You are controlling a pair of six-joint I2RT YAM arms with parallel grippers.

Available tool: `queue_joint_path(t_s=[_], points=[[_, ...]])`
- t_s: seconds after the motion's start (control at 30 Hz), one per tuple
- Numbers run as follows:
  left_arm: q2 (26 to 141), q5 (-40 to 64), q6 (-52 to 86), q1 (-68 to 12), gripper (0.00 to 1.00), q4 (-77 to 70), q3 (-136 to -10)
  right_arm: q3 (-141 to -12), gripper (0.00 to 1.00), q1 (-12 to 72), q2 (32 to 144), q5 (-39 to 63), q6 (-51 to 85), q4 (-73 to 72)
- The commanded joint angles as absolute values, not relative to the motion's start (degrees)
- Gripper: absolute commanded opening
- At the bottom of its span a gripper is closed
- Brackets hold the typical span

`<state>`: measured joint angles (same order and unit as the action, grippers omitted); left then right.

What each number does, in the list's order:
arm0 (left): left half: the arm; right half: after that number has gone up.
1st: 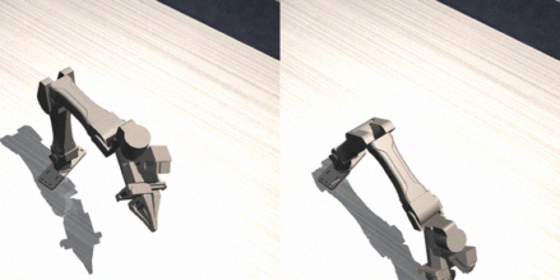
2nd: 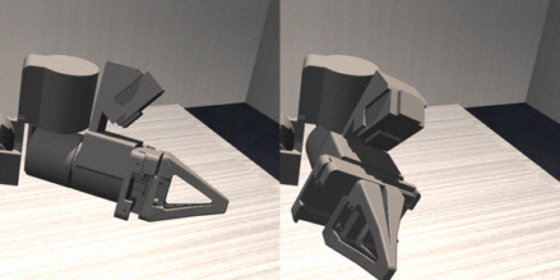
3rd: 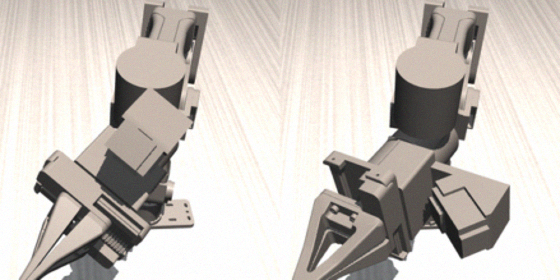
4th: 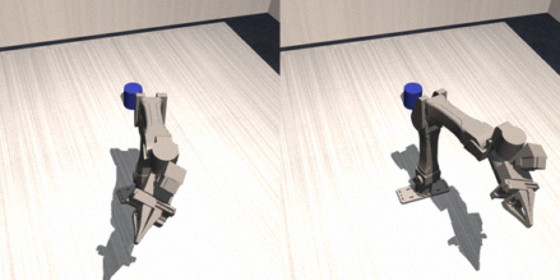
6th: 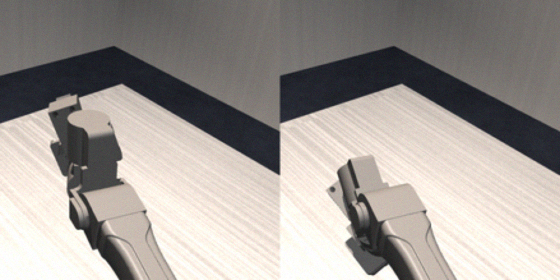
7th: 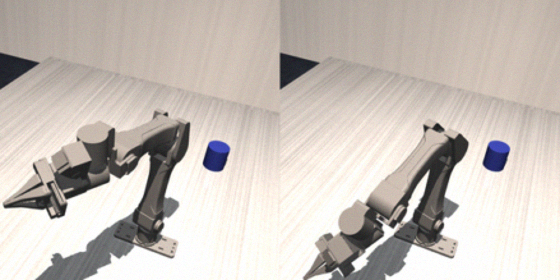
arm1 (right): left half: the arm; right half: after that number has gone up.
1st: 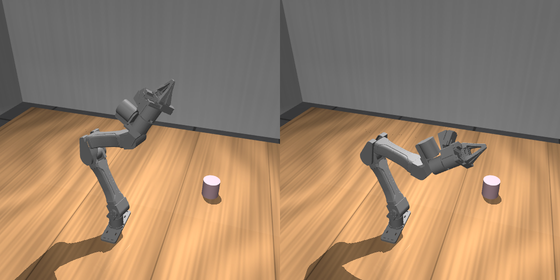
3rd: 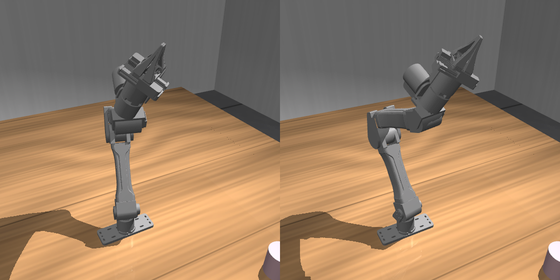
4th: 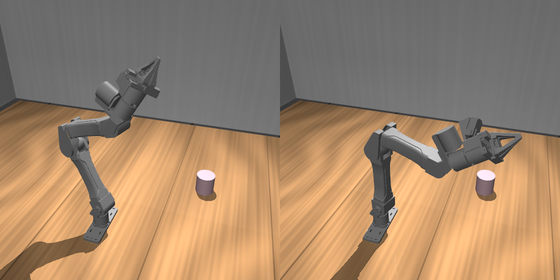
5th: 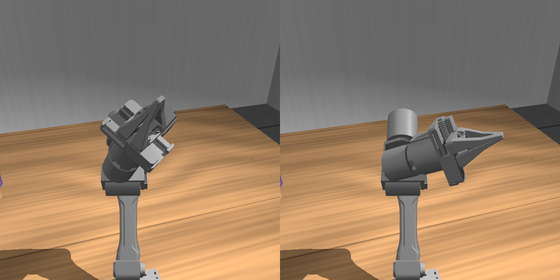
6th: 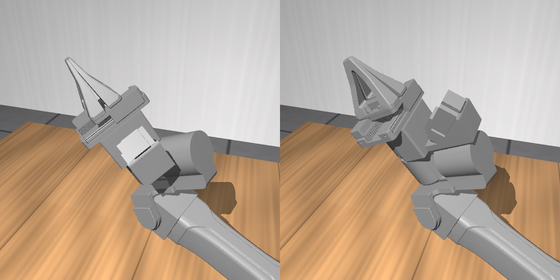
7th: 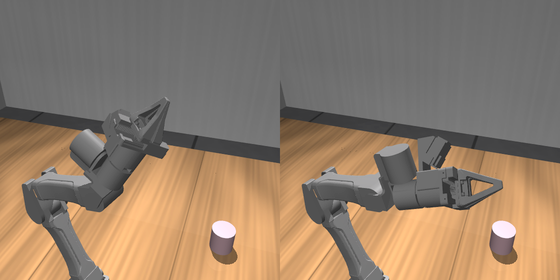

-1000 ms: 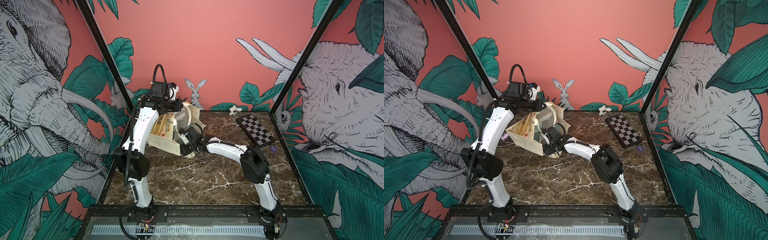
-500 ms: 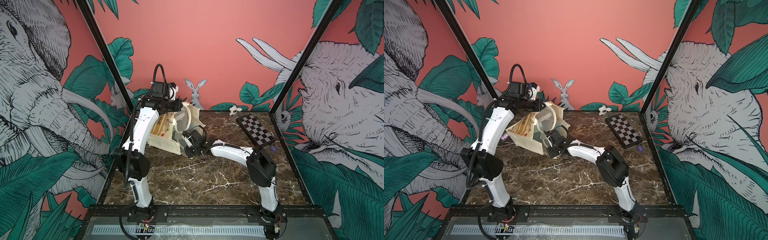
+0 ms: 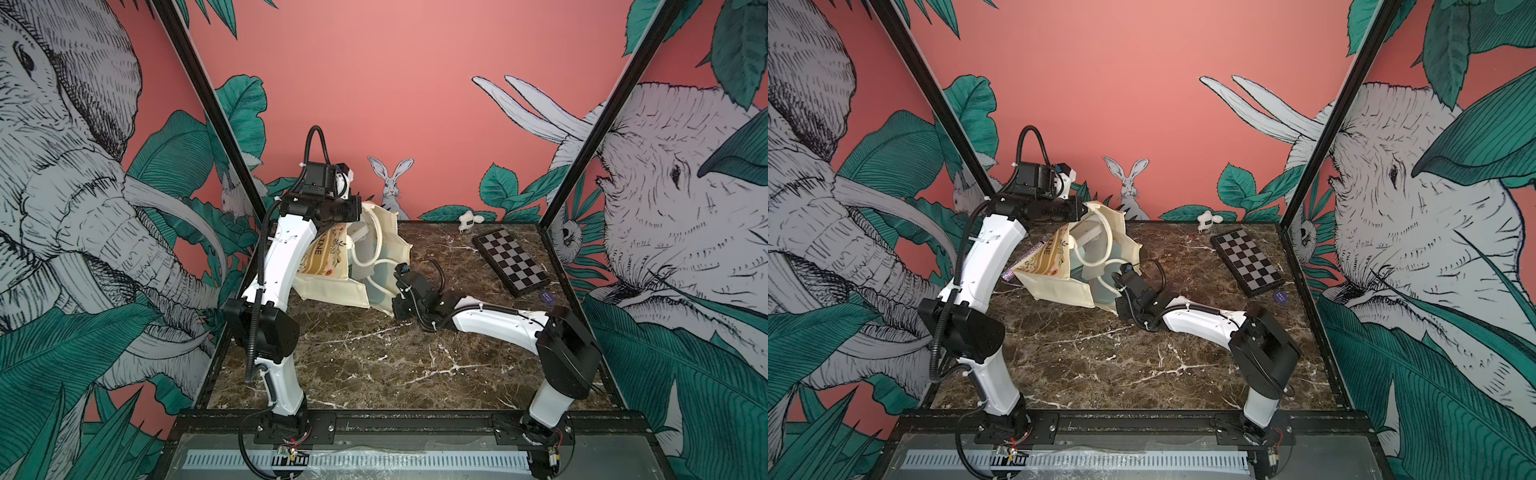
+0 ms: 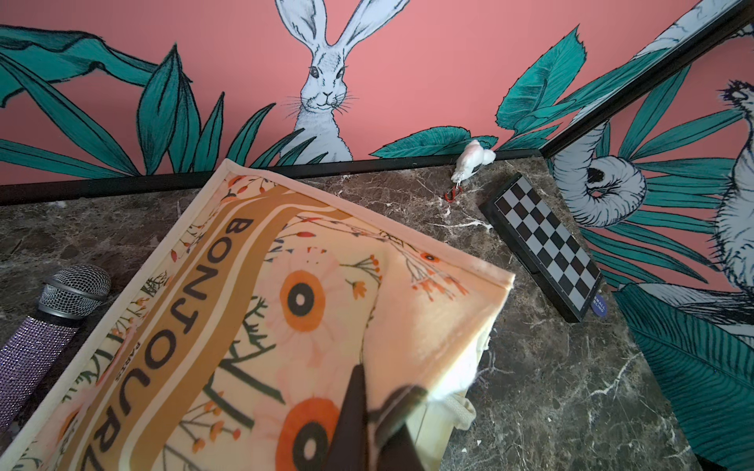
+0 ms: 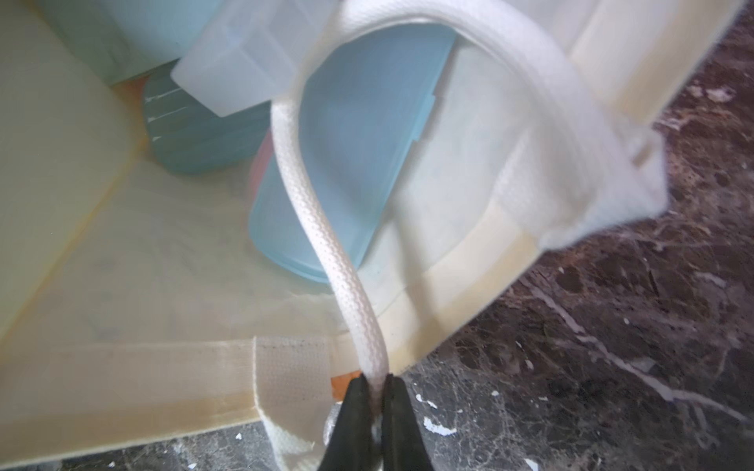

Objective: Take out the pencil case from the canvas bag
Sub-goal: Adjust the canvas bag at the center of the board.

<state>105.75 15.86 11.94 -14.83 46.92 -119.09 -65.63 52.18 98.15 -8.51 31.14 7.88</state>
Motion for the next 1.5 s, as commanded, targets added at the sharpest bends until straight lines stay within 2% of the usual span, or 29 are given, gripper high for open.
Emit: queue_joint_path(t_s=[0.0, 0.13, 0.2, 0.27, 0.47, 0.57, 0.77, 0.97, 1.07, 1.47], points=[[102.87, 13.29, 11.91, -14.09, 0.0, 47.73, -120.23, -61.39, 0.02, 52.26, 94.55, -13.34, 36.54, 7.53], [103.24, 13.6, 12.04, -14.06, 0.0, 47.5, -120.37, -56.79, 0.09, 52.21, 92.51, -12.98, 38.63, 3.98], [103.36, 14.58, 12.04, -14.06, 0.0, 47.22, -120.38, -55.91, 0.19, 52.21, 92.38, -10.28, 37.0, 1.9], [103.52, 15.73, 12.04, -14.04, 0.0, 47.12, -120.37, -55.87, 0.37, 52.27, 92.29, -7.65, 33.76, 0.67], [103.27, 19.13, 11.87, -14.04, 0.0, 46.36, -119.88, -59.83, 0.56, 51.73, 90.47, -4.77, 22.8, 2.2], [102.92, 19.41, 11.53, -14.02, 0.0, 46.33, -119.55, -62.83, 0.56, 51.76, 90.38, -4.55, 19.31, 4.27], [102.13, 20.04, 11.49, -14.04, 0.0, 45.82, -118.24, -71.08, 0.51, 50.59, 95.02, -9.16, 16.36, 10.48], [101.55, 20.5, 11.42, -13.98, 0.0, 45.66, -118.08, -81.28, 0.46, 48.56, 103.31, 3.97, 14.24, 14.67], [101.38, 20.84, 11.5, -14.07, 0.0, 45.53, -118.12, -84.84, 0.46, 48.53, 107.0, 7.02, 14.19, 15.79], [101.13, 21.18, 11.77, -13.99, 0.0, 45.53, -118.07, -95.43, 0.54, 48.34, 119.04, 8.78, 15.22, 20.14]])
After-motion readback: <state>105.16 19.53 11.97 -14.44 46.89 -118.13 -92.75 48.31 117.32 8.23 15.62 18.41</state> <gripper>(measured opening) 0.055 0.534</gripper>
